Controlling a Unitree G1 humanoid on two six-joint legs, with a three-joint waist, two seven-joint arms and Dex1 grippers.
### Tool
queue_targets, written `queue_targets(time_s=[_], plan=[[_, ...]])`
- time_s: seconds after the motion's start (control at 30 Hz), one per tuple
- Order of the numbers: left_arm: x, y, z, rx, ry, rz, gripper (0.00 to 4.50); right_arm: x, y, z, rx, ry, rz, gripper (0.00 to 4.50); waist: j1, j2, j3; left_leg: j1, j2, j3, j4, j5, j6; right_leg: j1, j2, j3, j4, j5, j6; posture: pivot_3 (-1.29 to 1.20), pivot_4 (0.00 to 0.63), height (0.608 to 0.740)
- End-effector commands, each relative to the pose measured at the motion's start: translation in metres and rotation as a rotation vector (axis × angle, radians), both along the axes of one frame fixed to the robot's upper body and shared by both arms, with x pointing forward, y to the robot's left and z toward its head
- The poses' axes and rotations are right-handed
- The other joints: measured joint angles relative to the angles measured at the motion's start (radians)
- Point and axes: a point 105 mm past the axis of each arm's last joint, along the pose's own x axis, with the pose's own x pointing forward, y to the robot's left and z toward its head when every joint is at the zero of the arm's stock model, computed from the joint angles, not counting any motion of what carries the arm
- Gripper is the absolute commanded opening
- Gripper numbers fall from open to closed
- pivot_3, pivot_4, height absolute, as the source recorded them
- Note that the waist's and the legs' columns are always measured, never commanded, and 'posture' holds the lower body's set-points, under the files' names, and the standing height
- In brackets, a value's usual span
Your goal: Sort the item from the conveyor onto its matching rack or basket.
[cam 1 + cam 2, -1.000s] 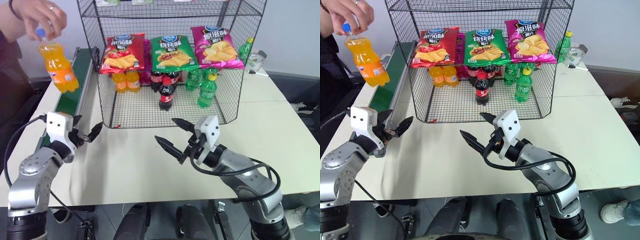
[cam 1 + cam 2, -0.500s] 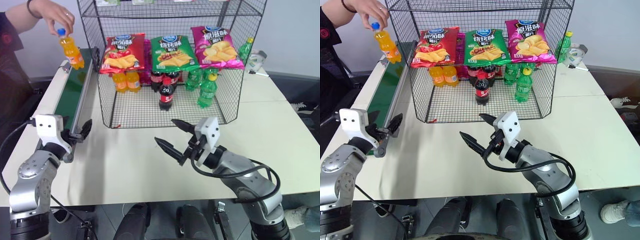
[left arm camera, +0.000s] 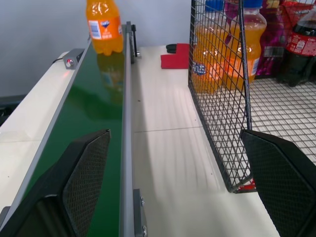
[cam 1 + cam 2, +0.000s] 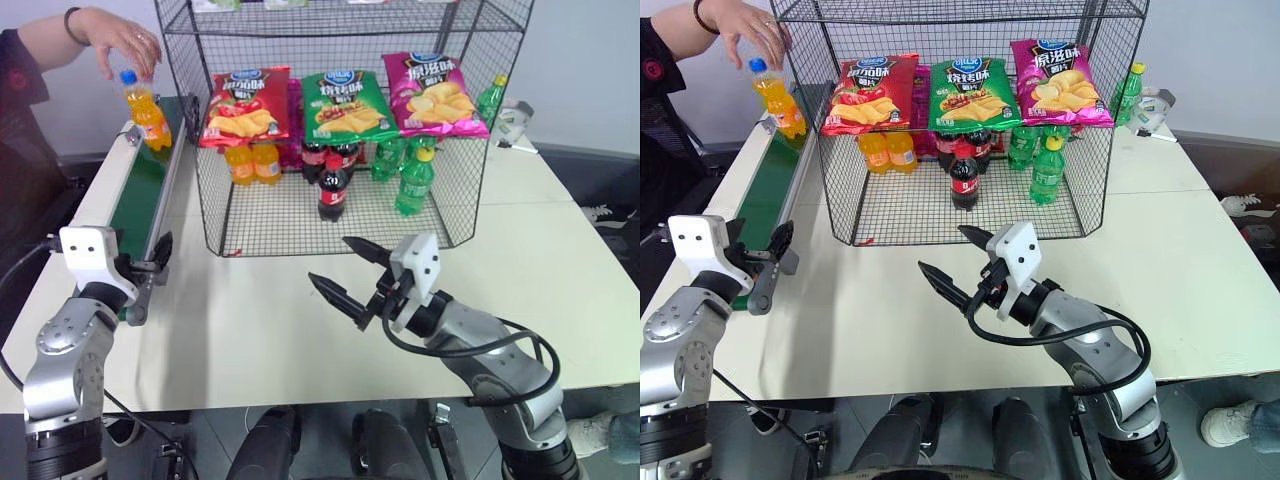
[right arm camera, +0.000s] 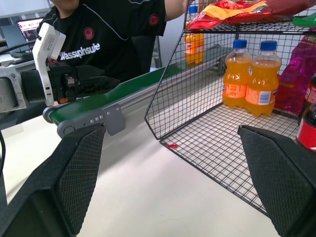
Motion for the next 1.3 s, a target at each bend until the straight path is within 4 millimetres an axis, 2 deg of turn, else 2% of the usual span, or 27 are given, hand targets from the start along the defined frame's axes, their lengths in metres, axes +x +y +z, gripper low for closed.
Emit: queue_targets(time_s=[0.03,0.17,0.33,0.43,0.73,1.3], plan=[[-0.003,0.018,0.014,0.039,-0.052,0.089,4.4,-0.004,0.003,0.012,0.031,-0.05,0.018,4.5,0.0,0.0,0.0,0.0,0.0,0.0,0.0,0.0,0.0,0.0,0.0,0.0,0.0,0.0,0.0,0.0,0.15,0.74],[-0.004,0.048,0.017,0.034,-0.062,0.278,4.4,-0.003,0.003,0.012,0.034,-0.049,0.02,4.5,0.0,0.0,0.0,0.0,0.0,0.0,0.0,0.0,0.0,0.0,0.0,0.0,0.0,0.0,0.001,0.0,0.15,0.74],[-0.006,0.067,0.023,0.027,-0.075,0.373,4.4,-0.001,0.0,0.011,0.036,-0.047,0.019,4.5,0.001,0.0,0.0,0.0,0.0,0.0,0.0,0.0,0.0,0.0,0.0,0.0,0.0,0.001,0.002,0.0,0.15,0.74],[-0.007,0.067,0.025,0.0,-0.086,0.331,4.4,-0.001,0.001,0.01,0.036,-0.048,0.022,4.5,0.0,0.0,0.0,0.0,0.0,0.0,0.0,0.0,0.0,0.0,0.0,-0.001,0.0,0.001,0.002,0.0,0.15,0.74],[-0.011,0.064,0.023,0.113,-0.101,0.301,4.4,0.0,0.004,0.01,0.036,-0.051,0.03,4.5,0.0,0.0,0.0,0.0,0.0,0.0,0.0,0.0,0.0,0.0,0.0,0.0,0.0,0.001,0.002,0.0,0.15,0.74],[-0.012,0.061,0.023,0.096,-0.135,0.279,4.4,-0.004,0.005,0.012,0.041,-0.057,0.042,4.5,0.0,0.0,0.0,0.0,0.0,0.0,0.0,0.0,0.0,0.0,0.0,0.0,0.0,0.001,0.002,0.0,0.15,0.74]])
